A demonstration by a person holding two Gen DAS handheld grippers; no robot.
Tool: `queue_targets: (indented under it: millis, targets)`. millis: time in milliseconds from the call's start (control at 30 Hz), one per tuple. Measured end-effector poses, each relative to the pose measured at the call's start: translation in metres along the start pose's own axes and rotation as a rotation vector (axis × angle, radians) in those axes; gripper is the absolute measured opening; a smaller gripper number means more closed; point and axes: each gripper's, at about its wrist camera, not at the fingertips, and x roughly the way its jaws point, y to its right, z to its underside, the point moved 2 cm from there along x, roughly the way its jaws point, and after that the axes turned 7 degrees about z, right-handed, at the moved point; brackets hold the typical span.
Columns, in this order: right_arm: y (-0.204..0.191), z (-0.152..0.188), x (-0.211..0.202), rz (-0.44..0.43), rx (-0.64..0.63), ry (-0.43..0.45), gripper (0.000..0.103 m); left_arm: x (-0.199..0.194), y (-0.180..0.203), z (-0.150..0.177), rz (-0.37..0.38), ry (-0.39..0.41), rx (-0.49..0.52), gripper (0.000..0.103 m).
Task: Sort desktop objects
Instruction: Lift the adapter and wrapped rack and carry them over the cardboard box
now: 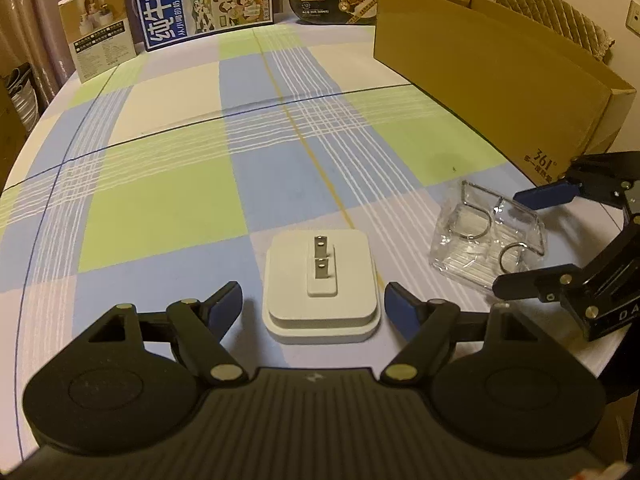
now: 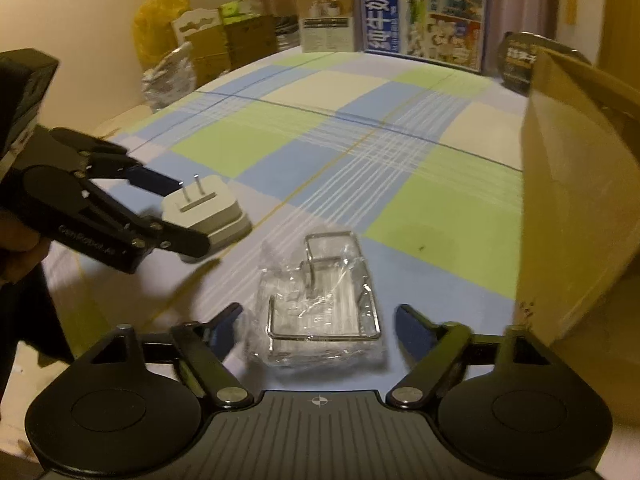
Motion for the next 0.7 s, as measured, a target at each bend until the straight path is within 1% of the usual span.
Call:
queue_targets:
  millis: [33, 100, 133, 233, 367, 533, 600, 633, 700]
  targets:
    - [0.000, 0.001, 0.000, -0.017, -0.005, 0.010, 0.066, 0.002, 0.000, 0.000, 0.003, 0.000, 0.000, 0.074]
    - [0.000, 0.003, 0.002, -0.025, -0.006, 0.024, 0.063, 0.004, 0.001, 0.000, 0.007, 0.000, 0.000, 0.074]
    - [0.001, 0.004, 0.002, -0.026, -0.001, 0.031, 0.059, 0.006, 0.001, 0.000, 0.008, 0.001, -0.001, 0.074]
    - [0.002, 0.005, 0.001, -0.015, 0.024, 0.046, 0.053, 0.010, 0.002, -0.001, 0.007, 0.001, -0.003, 0.074]
    - [-0.004, 0.005, 0.000, 0.028, 0.052, 0.039, 0.052, 0.014, 0.007, -0.001, -0.015, -0.005, -0.002, 0.074]
    - [-0.010, 0.005, -0.002, 0.093, 0.152, 0.034, 0.051, 0.016, 0.012, -0.001, -0.057, 0.011, -0.036, 0.074]
    - [-0.011, 0.005, -0.004, 0.101, 0.180, 0.034, 0.051, 0.016, 0.015, -0.001, -0.059, 0.017, -0.037, 0.069]
    - [-0.012, 0.006, -0.006, 0.103, 0.189, 0.034, 0.051, 0.015, 0.016, -0.001, -0.052, 0.019, -0.036, 0.062]
    - [-0.012, 0.006, -0.009, 0.108, 0.201, 0.035, 0.051, 0.014, 0.018, -0.001, -0.048, 0.016, -0.030, 0.061]
